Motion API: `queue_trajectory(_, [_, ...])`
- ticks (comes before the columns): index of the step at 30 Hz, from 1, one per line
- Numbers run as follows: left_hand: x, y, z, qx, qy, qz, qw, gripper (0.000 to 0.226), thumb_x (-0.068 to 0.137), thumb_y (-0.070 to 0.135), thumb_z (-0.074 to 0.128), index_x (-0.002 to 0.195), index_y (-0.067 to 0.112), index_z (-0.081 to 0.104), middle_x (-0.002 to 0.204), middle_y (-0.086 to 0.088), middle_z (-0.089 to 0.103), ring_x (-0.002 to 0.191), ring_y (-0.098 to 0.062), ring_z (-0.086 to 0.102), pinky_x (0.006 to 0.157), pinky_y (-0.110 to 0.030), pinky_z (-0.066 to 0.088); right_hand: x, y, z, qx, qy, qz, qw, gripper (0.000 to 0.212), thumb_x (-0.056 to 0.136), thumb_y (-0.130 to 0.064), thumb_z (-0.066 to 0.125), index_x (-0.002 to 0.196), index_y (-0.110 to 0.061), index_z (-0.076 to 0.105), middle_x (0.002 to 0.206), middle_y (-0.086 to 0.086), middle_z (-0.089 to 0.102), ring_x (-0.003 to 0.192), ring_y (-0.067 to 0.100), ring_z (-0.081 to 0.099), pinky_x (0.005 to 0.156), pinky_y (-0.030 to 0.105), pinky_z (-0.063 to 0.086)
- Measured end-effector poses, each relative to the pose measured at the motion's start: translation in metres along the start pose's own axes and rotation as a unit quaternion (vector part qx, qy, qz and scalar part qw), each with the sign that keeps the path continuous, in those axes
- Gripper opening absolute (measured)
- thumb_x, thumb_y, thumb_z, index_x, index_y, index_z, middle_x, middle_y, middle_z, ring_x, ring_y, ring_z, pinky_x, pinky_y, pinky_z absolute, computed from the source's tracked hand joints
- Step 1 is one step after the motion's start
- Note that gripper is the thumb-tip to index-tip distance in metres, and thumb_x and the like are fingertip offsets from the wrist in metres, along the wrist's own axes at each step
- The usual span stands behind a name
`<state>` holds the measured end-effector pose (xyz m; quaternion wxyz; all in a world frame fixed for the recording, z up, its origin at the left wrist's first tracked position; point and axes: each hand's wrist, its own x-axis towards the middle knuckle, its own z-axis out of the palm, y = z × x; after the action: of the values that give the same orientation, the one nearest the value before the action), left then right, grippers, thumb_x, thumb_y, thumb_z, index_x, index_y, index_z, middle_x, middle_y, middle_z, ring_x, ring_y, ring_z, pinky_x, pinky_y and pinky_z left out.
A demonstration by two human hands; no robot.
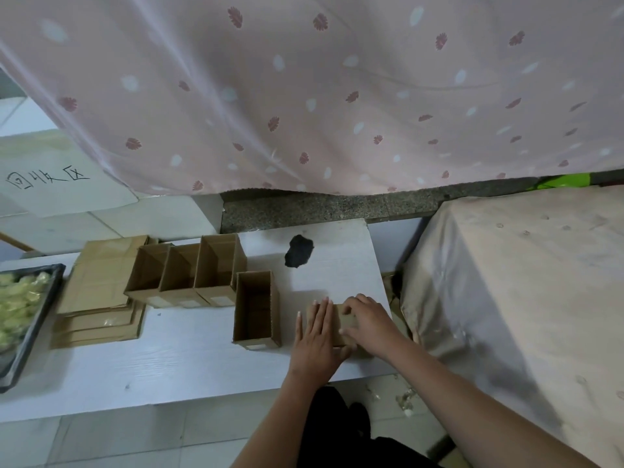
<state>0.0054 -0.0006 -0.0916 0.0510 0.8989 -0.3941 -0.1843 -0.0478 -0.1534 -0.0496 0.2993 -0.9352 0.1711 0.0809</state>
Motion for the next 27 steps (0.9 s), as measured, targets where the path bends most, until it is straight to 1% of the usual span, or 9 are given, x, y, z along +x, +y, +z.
queue_trajectory(3, [0.001,0.004,-0.001,-0.008,-0.004,-0.008,1.000,0.094,0.095,0.070,0.030,0.156,0.019,-0.020,0.164,0.003,-0.024,0.148,-0.018,-0.031,0.118,-0.043,-0.024,0.002,0.000,0.001,0.033,0.012,0.029,0.999,0.019,0.084,-0.022,0.075,0.095,-0.020,0.060,0.094,-0.010,0.047,0.097,0.017,0.050,0.082,0.026,0.039])
queue_trajectory(7, [0.001,0.004,0.003,-0.021,-0.002,-0.019,1.000,0.097,0.094,0.071,0.032,0.155,0.019,-0.022,0.164,0.003,-0.025,0.147,-0.017,-0.032,0.118,-0.040,-0.024,0.004,-0.001,0.005,0.047,0.024,0.040,0.998,0.011,0.085,-0.015,0.074,0.085,-0.019,0.064,0.086,-0.011,0.048,0.092,0.015,0.051,0.080,0.025,0.041])
queue_trajectory(10, [0.000,0.004,0.002,-0.028,0.004,-0.016,0.999,0.097,0.095,0.071,0.032,0.156,0.017,-0.020,0.164,0.002,-0.025,0.149,-0.018,-0.030,0.119,-0.038,-0.025,0.003,0.001,0.006,0.056,0.031,0.041,0.997,0.010,0.086,-0.013,0.073,0.094,-0.017,0.067,0.093,-0.009,0.051,0.097,0.017,0.055,0.083,0.024,0.042])
queue_trajectory(13, [-0.003,0.008,0.001,-0.016,0.013,-0.009,1.000,0.095,0.097,0.070,0.028,0.154,0.014,-0.024,0.161,-0.002,-0.029,0.148,-0.021,-0.031,0.119,-0.040,-0.024,0.001,0.003,0.004,0.072,0.018,0.045,0.996,0.026,0.086,-0.014,0.074,0.109,-0.021,0.065,0.105,-0.008,0.051,0.100,0.011,0.053,0.088,0.021,0.043])
queue_trajectory(15, [-0.005,0.012,0.001,-0.006,0.017,-0.005,1.000,0.093,0.099,0.068,0.025,0.150,0.011,-0.027,0.158,-0.006,-0.032,0.145,-0.024,-0.034,0.117,-0.042,-0.027,0.000,0.005,0.003,0.091,0.018,0.046,0.995,0.022,0.086,-0.014,0.075,0.105,-0.022,0.067,0.102,-0.010,0.052,0.096,0.007,0.053,0.083,0.014,0.041])
queue_trajectory(18, [-0.007,0.016,0.003,-0.005,0.013,-0.009,1.000,0.092,0.100,0.066,0.022,0.148,0.007,-0.030,0.156,-0.010,-0.037,0.144,-0.026,-0.035,0.116,-0.038,-0.028,-0.001,0.008,0.003,0.121,0.027,0.055,0.991,0.015,0.088,-0.015,0.073,0.101,-0.023,0.072,0.098,-0.013,0.054,0.088,0.000,0.053,0.074,0.003,0.035])
queue_trajectory(21, [-0.009,0.016,0.005,-0.012,0.010,-0.012,1.000,0.092,0.100,0.066,0.021,0.148,0.007,-0.031,0.155,-0.010,-0.039,0.145,-0.025,-0.035,0.118,-0.038,-0.026,-0.002,0.008,0.005,0.133,0.033,0.059,0.989,0.011,0.089,-0.015,0.072,0.098,-0.021,0.074,0.097,-0.011,0.056,0.085,-0.004,0.052,0.072,0.002,0.036])
queue_trajectory(25, [-0.010,0.014,0.006,-0.023,0.014,-0.013,1.000,0.093,0.099,0.068,0.021,0.149,0.008,-0.029,0.157,-0.008,-0.036,0.146,-0.024,-0.034,0.117,-0.041,-0.025,-0.006,0.008,0.008,0.139,0.041,0.052,0.988,0.009,0.089,-0.014,0.072,0.097,-0.018,0.076,0.098,-0.007,0.057,0.085,-0.003,0.054,0.073,0.000,0.038])
queue_trajectory(27, [-0.010,0.013,0.006,-0.042,0.018,-0.014,0.999,0.095,0.097,0.069,0.025,0.151,0.010,-0.027,0.158,-0.005,-0.034,0.146,-0.023,-0.033,0.117,-0.040,-0.025,-0.006,0.008,0.008,0.140,0.043,0.049,0.988,0.008,0.089,-0.015,0.073,0.095,-0.019,0.076,0.096,-0.007,0.056,0.083,-0.003,0.054,0.071,0.000,0.037])
